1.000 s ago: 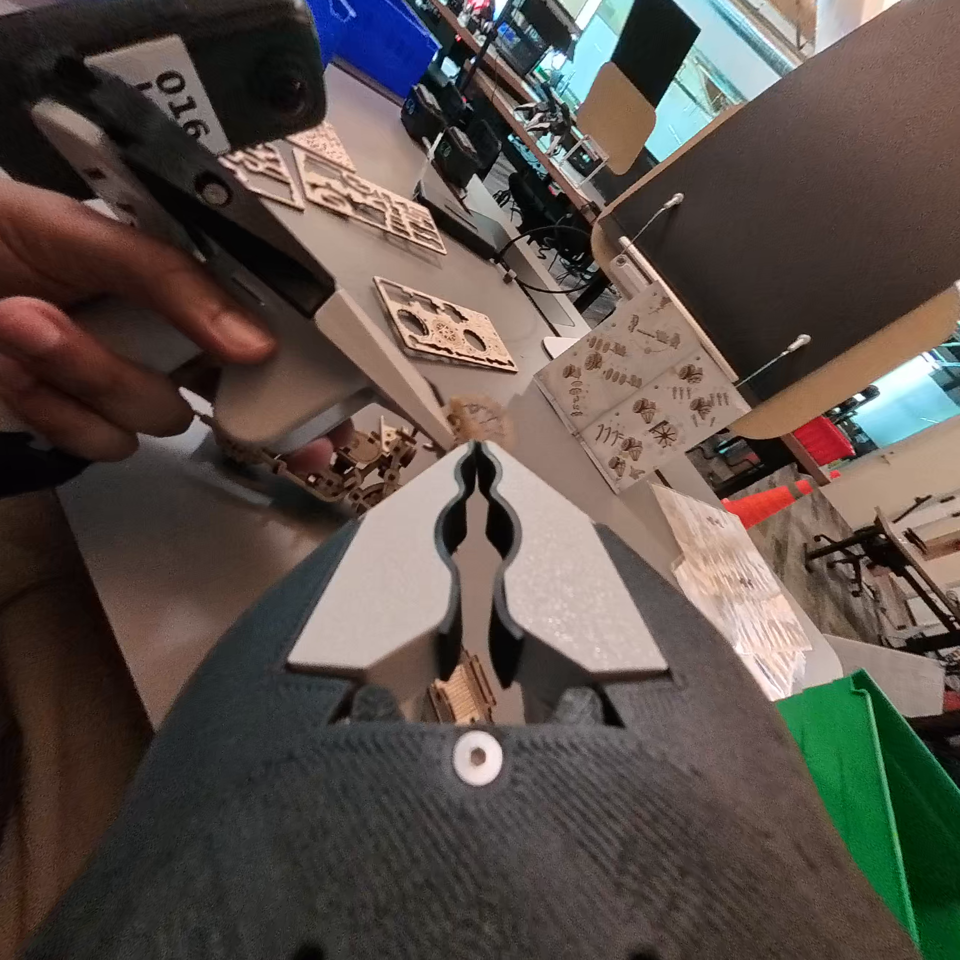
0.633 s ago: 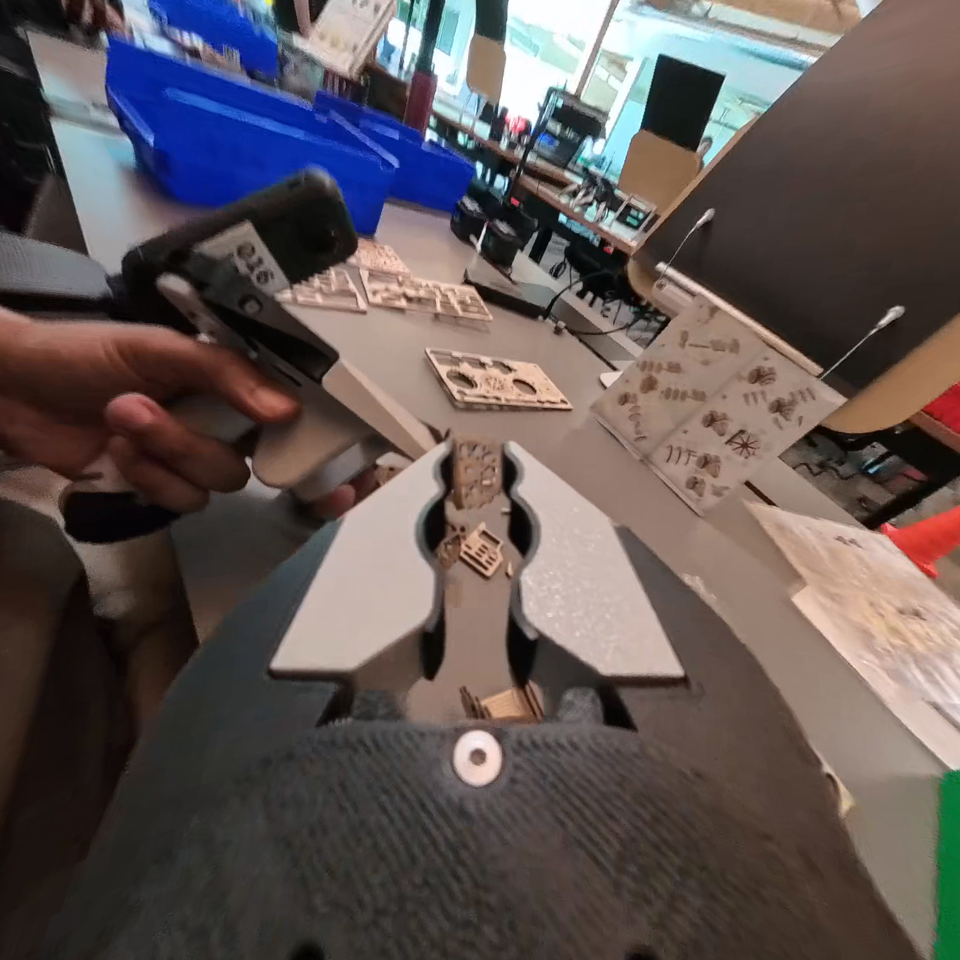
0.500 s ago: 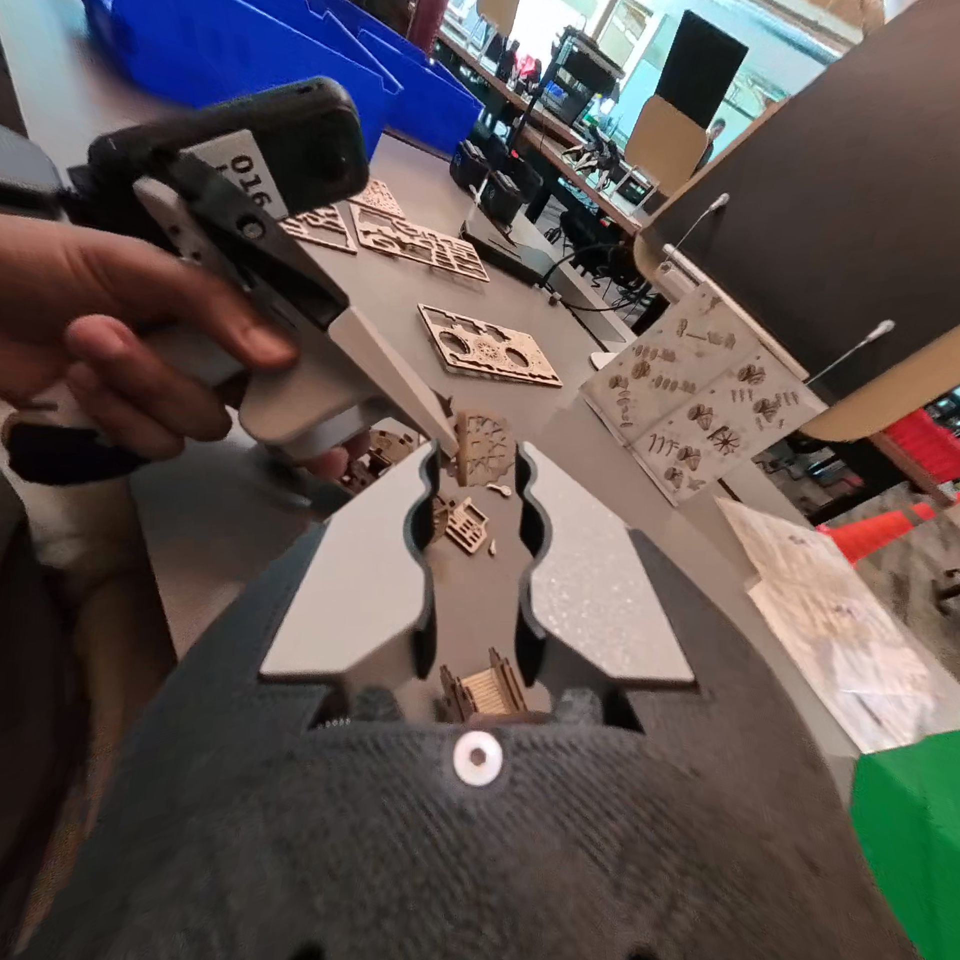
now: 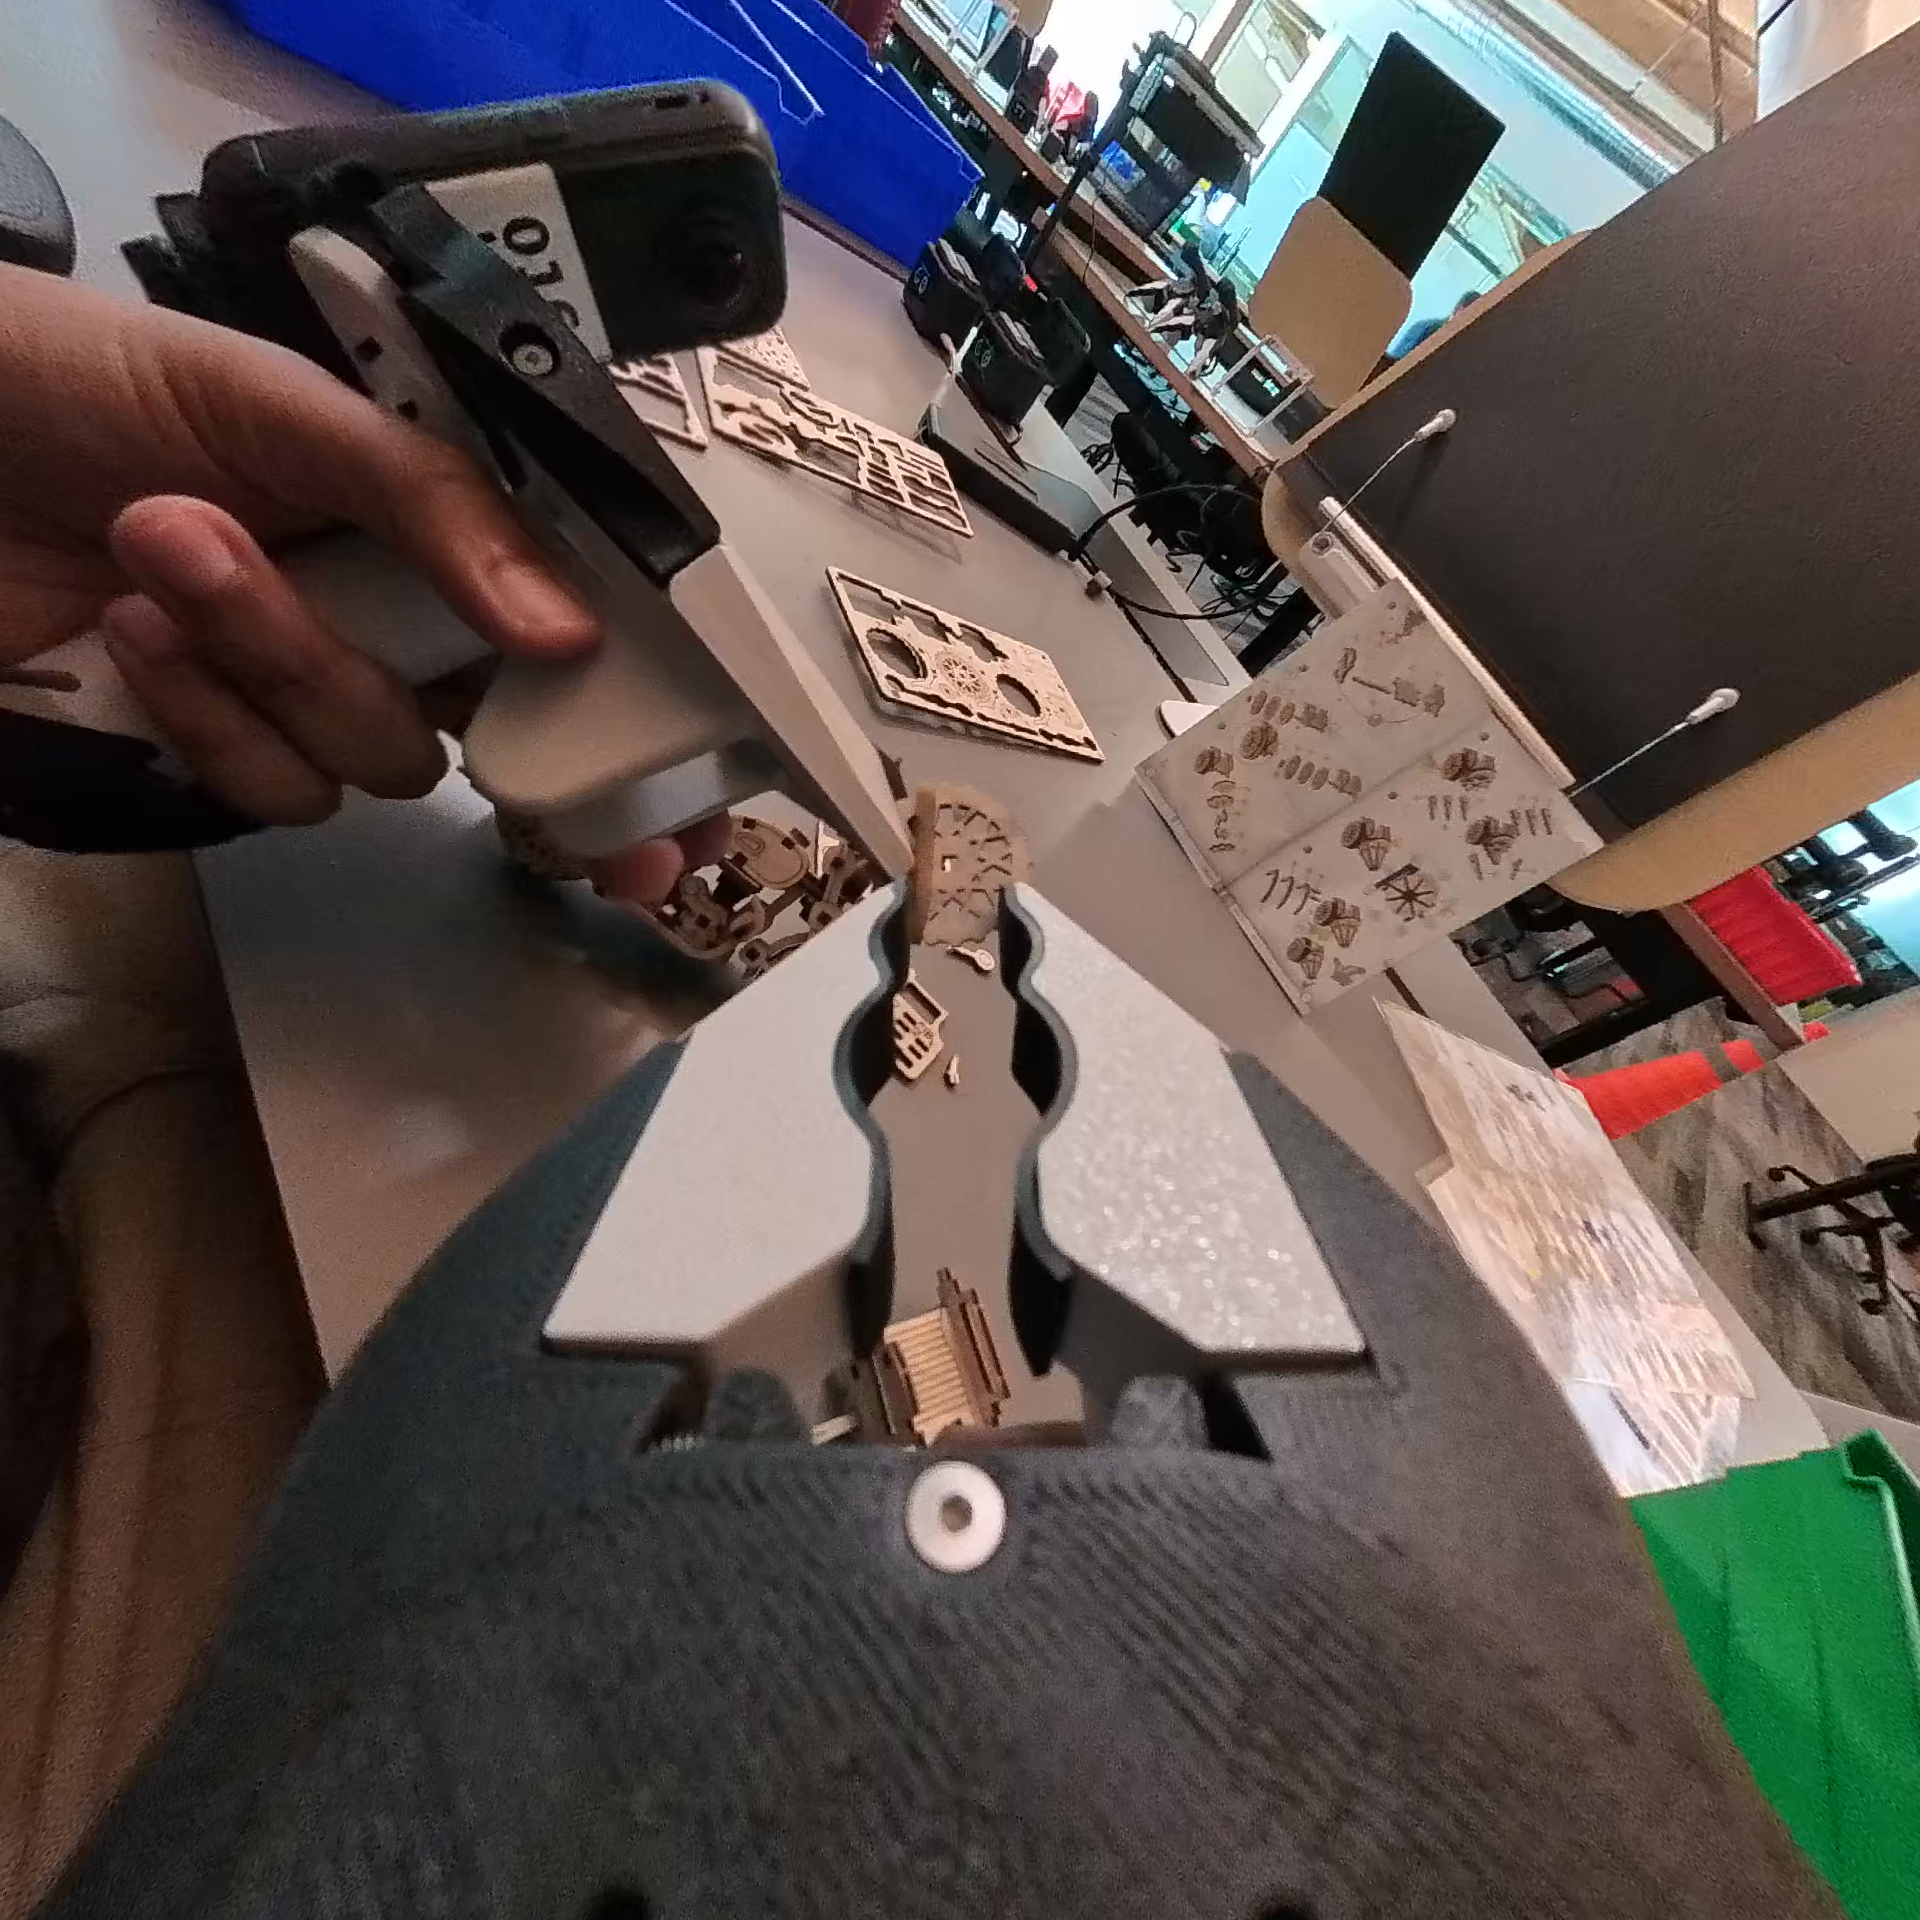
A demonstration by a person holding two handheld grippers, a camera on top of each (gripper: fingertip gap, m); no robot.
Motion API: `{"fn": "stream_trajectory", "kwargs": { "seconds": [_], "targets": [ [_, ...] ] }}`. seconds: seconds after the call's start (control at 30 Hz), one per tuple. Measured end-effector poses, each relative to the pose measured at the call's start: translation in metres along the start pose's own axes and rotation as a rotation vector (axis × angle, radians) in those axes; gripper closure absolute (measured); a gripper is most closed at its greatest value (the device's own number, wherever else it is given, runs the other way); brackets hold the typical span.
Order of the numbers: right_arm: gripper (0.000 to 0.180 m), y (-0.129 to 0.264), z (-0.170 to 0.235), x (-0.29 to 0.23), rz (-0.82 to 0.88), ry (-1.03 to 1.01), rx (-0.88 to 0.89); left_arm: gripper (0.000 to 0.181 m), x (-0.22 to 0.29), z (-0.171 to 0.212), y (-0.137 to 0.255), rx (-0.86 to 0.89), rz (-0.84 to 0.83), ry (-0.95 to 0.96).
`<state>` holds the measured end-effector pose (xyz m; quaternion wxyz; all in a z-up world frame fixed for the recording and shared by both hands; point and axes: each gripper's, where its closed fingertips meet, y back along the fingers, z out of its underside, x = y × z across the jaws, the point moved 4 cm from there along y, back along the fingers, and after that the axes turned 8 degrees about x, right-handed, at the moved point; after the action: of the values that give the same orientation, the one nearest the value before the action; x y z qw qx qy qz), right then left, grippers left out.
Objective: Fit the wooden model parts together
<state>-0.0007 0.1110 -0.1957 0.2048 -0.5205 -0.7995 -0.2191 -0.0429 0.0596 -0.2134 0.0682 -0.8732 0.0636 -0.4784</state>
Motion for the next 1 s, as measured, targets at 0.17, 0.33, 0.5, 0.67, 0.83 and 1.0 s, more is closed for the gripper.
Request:
{"fn": "stream_trajectory", "kwargs": {
  "seconds": [0.17, 0.33, 0.5, 0.67, 0.83, 1.0],
  "targets": [
    [0.173, 0.0001, -0.0004, -0.0021, 0.005, 0.074, 0.0, 0.18, 0.0013, 0.0022, -0.0011, -0.03, -0.021, -0.077],
    [0.177, -0.0015, -0.0002, -0.0052, 0.01, 0.1, -0.016, 0.18, 0.0013, 0.0022, -0.0011, -0.041, -0.041, -0.117],
    [0.178, -0.004, 0.002, -0.0047, 0.019, 0.009, -0.037, 0.179, 0.0002, 0.0026, -0.0012, -0.041, -0.091, -0.204],
    [0.178, -0.0066, 0.009, -0.0066, 0.015, -0.036, -0.105, 0.179, -0.0021, 0.0087, -0.003, -0.06, -0.201, -0.407],
    [0.178, -0.006, 0.0083, -0.0064, 0.019, -0.051, -0.12, 0.179, 0.0001, 0.0098, -0.0036, -0.058, -0.227, -0.45],
    [0.18, -0.0071, 0.0058, -0.0058, 0.006, -0.045, -0.141, 0.18, 0.0005, 0.0076, -0.0028, -0.052, -0.229, -0.452]
  ]
}}
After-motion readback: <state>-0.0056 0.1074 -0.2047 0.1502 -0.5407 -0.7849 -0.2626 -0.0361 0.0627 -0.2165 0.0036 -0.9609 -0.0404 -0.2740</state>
